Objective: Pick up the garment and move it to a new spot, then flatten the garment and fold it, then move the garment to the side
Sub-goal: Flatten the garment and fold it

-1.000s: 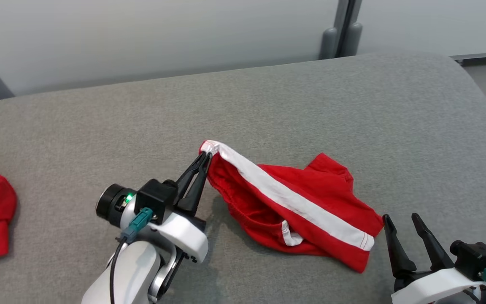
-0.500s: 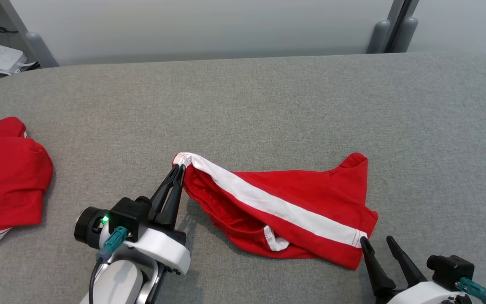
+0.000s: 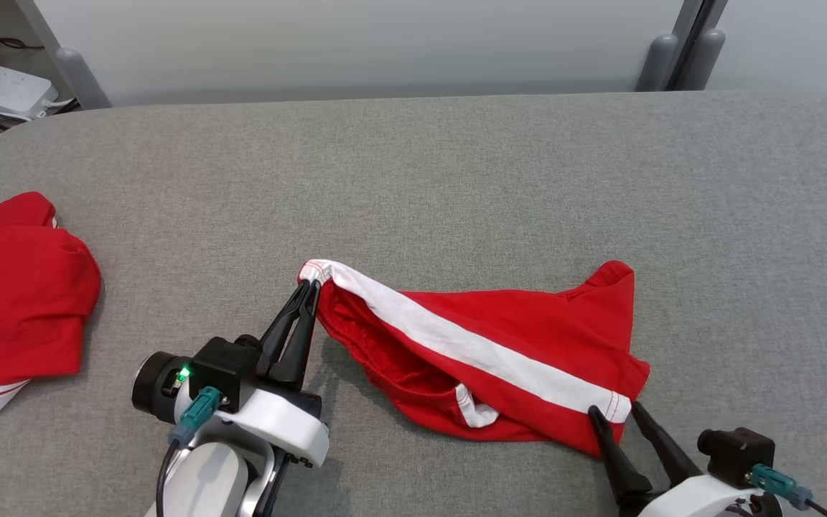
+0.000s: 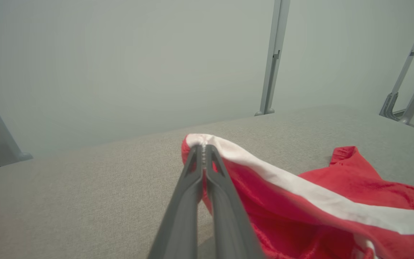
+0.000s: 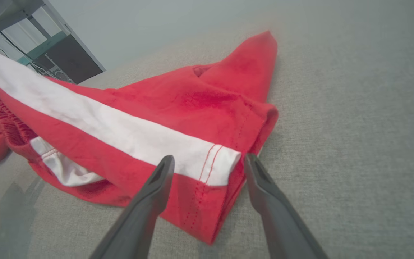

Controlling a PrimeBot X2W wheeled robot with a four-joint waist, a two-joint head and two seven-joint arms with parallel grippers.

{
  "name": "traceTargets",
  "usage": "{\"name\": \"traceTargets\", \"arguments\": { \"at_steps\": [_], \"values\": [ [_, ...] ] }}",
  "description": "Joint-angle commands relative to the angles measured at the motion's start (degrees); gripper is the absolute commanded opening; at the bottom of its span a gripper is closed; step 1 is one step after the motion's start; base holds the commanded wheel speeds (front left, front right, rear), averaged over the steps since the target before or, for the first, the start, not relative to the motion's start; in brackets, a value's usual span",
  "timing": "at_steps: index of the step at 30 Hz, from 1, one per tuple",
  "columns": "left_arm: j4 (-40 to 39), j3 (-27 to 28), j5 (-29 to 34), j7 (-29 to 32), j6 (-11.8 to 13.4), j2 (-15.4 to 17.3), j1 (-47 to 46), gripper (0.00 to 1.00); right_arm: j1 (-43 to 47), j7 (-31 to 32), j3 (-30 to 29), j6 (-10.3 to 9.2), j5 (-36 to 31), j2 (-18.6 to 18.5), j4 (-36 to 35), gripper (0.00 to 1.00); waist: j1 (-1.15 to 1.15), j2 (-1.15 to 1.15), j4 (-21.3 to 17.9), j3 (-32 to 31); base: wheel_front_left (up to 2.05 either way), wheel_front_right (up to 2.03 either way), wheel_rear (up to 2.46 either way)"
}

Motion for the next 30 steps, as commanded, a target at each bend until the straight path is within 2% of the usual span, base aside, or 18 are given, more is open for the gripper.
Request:
{"name": "traceTargets", "arguments": {
  "at_steps": [1,2,5,6,7,8,9,17,22,26,30],
  "values": [
    [-1.1,2.5,0.6,-0.3,-0.4,0.4,-0.4,0.00,-0.7,-0.8,1.6,0.09,-0.4,-0.3,-1.2,0.85,0.00,0.00,0.0,-0.1,0.00,0.00,0.00],
    [-1.0,2.7,0.8,-0.3,-0.5,0.2,-0.3,0.00,-0.7,-0.8,1.8,0.09,-0.3,-0.3,-0.9,0.71,0.00,0.00,0.1,-0.2,0.00,0.00,0.00],
    [-0.8,3.2,1.3,-0.3,-1.0,-0.4,-0.1,0.00,-1.0,-0.8,2.0,0.09,-0.2,-0.2,-0.6,0.48,0.00,0.00,0.3,-0.3,0.00,0.00,0.00],
    [-0.7,3.4,1.5,-0.3,-1.2,-0.5,-0.1,0.00,-1.1,-0.8,2.1,0.09,-0.2,-0.2,-0.5,0.44,0.00,0.00,0.4,-0.4,0.00,0.00,0.00],
    [-0.6,3.6,1.6,-0.3,-1.4,-0.7,0.0,0.00,-1.2,-0.8,2.2,0.09,-0.2,-0.2,-0.4,0.29,0.00,0.00,0.5,-0.4,0.00,0.00,0.00],
    [-0.5,3.7,1.8,-0.3,-1.6,-0.8,0.1,0.00,-1.2,-0.8,2.3,0.09,-0.1,-0.2,-0.2,0.19,0.00,0.00,0.5,-0.5,0.00,0.00,0.00],
    [-0.5,3.9,2.0,-0.3,-1.8,-1.0,0.1,0.00,-1.3,-0.8,2.3,0.09,-0.1,-0.2,-0.1,0.00,0.00,0.00,0.6,-0.5,0.00,0.00,0.00],
    [-0.7,5.8,2.7,-0.3,-3.0,-1.8,1.2,0.00,-1.2,-0.8,-0.1,0.09,-1.2,-0.6,-1.6,0.00,0.00,0.00,0.2,-1.2,0.00,0.00,0.00],
    [-0.7,7.1,0.2,-0.3,-6.0,-1.9,1.2,0.00,-1.1,-0.8,-5.5,0.09,-2.3,-1.1,-7.9,0.00,0.00,0.00,-0.7,-2.6,0.00,0.00,0.00],
    [-1.6,7.0,-3.2,0.2,-8.3,-0.1,-0.5,0.00,-3.2,-0.8,-10.0,0.09,-3.5,-2.4,-14.5,0.00,0.00,0.00,-1.9,-4.1,0.00,0.00,0.00],
    [-5.1,5.7,-10.7,3.5,-9.4,2.0,-3.0,0.00,-5.9,-0.8,-11.6,0.09,-4.0,-4.4,-17.4,0.00,0.00,0.00,-2.8,-6.2,0.00,0.00,0.00]
  ]
}}
